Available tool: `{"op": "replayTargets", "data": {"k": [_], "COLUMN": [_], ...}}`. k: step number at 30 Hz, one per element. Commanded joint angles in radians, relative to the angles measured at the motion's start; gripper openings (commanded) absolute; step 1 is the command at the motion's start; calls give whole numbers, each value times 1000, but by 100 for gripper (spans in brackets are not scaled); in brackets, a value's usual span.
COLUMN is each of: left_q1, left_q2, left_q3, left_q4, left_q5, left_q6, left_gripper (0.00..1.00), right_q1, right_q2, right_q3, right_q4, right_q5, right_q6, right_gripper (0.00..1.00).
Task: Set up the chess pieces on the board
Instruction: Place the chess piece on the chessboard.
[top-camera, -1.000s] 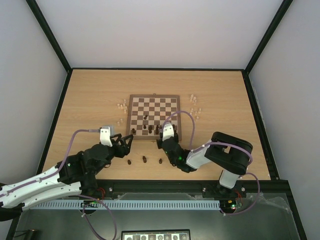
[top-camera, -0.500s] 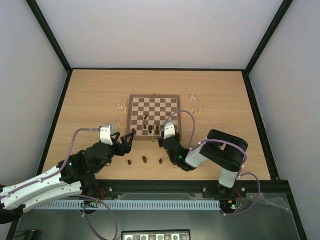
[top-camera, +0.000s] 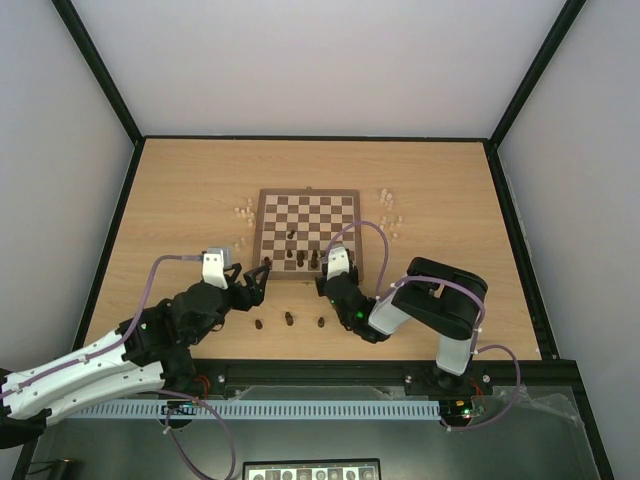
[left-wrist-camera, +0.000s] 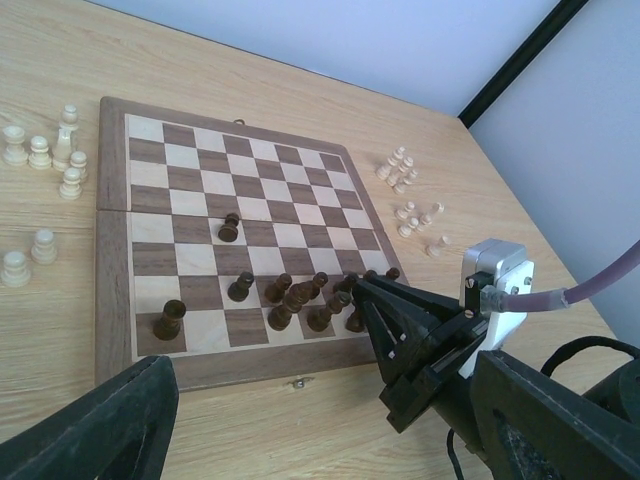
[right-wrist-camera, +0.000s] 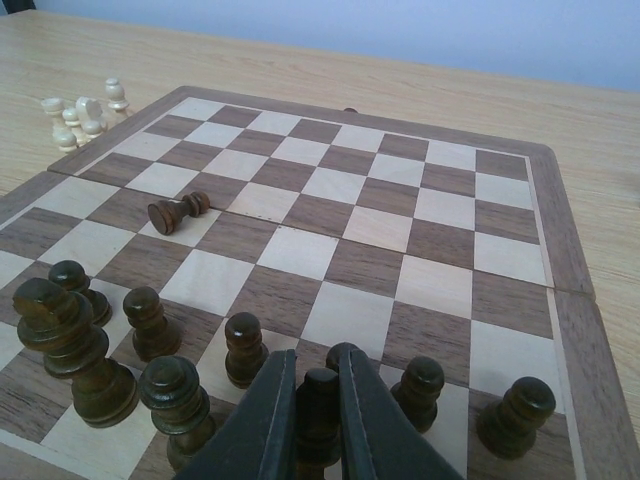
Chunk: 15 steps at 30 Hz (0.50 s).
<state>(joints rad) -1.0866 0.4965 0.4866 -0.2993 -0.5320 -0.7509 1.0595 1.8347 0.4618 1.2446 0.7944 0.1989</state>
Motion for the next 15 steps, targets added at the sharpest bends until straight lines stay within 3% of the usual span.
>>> {"op": "replayTargets", "data": {"k": [1,8,15], "left_q1": [9,12,15], "left_q2": [1,-2,-8], "left_q3": [-4,-6,-7], "left_q4": [29,28,26], "left_q5": [1,3,8], "left_q6": [12,13,13], "left_gripper": [83,83,83], "right_q1": [-4,-4,-4], "right_q2": [27,38,24], "right_q3": [-4,-1,-12], "right_q4": [60,62,58], "right_q5": [32,31,24], "right_q6": [31,38,48], "right_gripper": [7,8,15]}}
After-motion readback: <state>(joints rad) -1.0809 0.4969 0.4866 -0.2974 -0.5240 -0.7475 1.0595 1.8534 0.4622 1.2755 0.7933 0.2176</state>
